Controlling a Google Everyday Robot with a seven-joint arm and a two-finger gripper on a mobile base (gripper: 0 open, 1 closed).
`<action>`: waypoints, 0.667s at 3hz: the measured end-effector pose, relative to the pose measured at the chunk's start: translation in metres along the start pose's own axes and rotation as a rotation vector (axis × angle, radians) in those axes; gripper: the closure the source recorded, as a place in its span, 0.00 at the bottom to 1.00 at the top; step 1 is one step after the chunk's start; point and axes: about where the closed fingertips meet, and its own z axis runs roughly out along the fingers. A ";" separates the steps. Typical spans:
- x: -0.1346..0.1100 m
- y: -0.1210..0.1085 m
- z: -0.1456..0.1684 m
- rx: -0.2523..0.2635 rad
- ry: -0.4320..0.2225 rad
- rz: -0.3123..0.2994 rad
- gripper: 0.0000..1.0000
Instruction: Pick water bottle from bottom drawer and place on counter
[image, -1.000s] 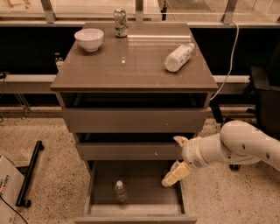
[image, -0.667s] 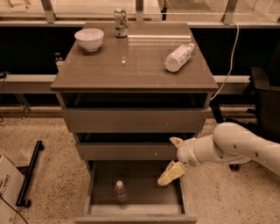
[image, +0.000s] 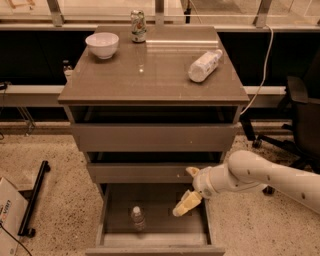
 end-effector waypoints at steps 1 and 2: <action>0.020 -0.005 0.054 -0.019 -0.029 0.025 0.00; 0.024 -0.004 0.059 -0.022 -0.032 0.030 0.00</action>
Offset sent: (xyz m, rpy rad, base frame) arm 0.0116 0.0368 -0.0844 0.0657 0.0222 -0.0241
